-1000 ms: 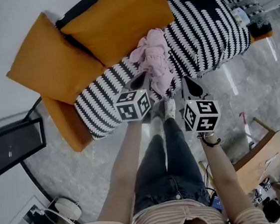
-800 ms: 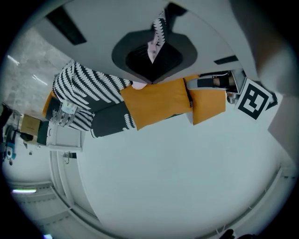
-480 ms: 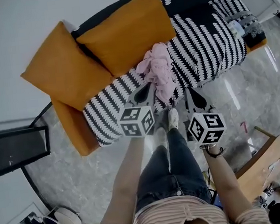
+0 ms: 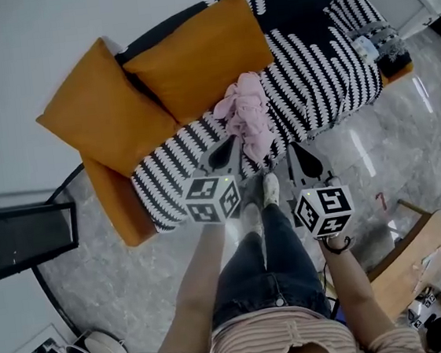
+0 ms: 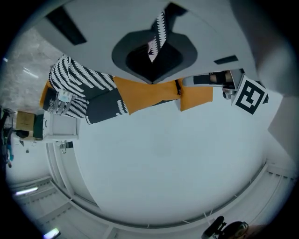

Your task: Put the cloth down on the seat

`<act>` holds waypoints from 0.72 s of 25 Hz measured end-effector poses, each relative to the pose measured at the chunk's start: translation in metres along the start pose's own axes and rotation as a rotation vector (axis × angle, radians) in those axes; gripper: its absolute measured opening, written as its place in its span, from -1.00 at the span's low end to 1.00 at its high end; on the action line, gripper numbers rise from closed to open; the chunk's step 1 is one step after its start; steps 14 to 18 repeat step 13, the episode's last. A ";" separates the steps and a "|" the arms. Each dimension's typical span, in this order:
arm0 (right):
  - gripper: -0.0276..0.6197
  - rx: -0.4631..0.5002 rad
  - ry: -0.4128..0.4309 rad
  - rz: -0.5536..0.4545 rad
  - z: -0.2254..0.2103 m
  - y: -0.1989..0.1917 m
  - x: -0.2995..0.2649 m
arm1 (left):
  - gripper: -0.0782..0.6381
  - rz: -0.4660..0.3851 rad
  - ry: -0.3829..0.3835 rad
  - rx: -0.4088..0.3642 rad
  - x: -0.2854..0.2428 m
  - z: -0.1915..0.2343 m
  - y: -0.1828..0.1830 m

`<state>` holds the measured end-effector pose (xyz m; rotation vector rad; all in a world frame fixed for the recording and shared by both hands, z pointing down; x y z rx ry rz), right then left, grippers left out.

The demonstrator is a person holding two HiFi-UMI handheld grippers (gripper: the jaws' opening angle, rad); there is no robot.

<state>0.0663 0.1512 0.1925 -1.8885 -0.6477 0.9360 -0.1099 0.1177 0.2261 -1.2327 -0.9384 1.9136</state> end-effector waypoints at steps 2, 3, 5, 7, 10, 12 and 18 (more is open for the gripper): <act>-0.89 0.009 0.001 -0.004 0.002 0.002 0.003 | -0.75 -0.002 -0.004 0.004 0.000 -0.001 -0.001; -0.89 0.012 0.003 -0.007 0.003 0.003 0.005 | -0.75 -0.002 -0.005 0.001 0.000 -0.002 -0.002; -0.89 0.014 0.009 -0.015 0.004 0.004 0.006 | -0.75 -0.003 -0.007 -0.003 -0.001 -0.001 -0.002; -0.89 0.013 0.012 -0.025 0.004 0.005 0.008 | -0.75 -0.006 -0.009 -0.005 -0.003 -0.002 -0.002; -0.89 0.011 0.014 -0.039 -0.004 0.007 0.013 | -0.75 -0.011 -0.009 -0.009 -0.009 -0.006 -0.002; -0.89 0.012 0.015 -0.048 -0.010 0.008 0.015 | -0.75 -0.012 -0.008 -0.011 -0.014 -0.009 -0.003; -0.89 0.012 0.016 -0.053 -0.013 0.008 0.017 | -0.75 -0.012 -0.007 -0.012 -0.017 -0.010 -0.003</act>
Point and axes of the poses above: the fingertips, and each gripper's own axes: x backward along the fingers, z to its left, y out of its top, the point moved 6 cm from there along x, backward along the fingers, and after that the axes turned 12 degrees about y, right-handed, at the moved point
